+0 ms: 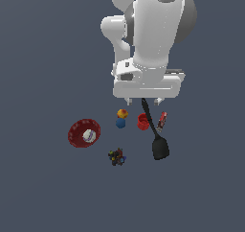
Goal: Pick up a designated object from a clutter of objects.
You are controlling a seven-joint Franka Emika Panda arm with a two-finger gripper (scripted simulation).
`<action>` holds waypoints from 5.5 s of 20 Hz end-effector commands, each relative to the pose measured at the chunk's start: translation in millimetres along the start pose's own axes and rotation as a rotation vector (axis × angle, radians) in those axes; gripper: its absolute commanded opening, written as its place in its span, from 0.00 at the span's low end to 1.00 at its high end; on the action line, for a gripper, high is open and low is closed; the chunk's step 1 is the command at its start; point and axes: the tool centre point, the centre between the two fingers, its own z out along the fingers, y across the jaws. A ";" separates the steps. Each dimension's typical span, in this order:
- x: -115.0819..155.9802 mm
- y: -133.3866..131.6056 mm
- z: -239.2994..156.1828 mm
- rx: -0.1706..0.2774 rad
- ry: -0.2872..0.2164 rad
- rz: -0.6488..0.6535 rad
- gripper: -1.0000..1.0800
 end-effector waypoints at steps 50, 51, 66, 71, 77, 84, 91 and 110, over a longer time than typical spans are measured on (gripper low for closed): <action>-79.7 -128.3 194.4 -0.021 -0.019 0.444 0.96; -79.8 -128.0 198.9 -0.021 -0.019 0.445 0.96; -79.6 -128.0 213.4 -0.021 -0.019 0.446 0.00; -78.5 -129.0 210.6 -0.019 -0.016 0.445 0.00; -75.9 -125.0 194.1 -0.019 -0.016 0.445 0.00; -68.9 -114.9 150.0 -0.019 -0.016 0.444 0.00; -57.8 -99.8 82.9 -0.017 -0.018 0.443 0.00; -22.9 -59.0 -95.9 -0.020 -0.019 0.445 0.00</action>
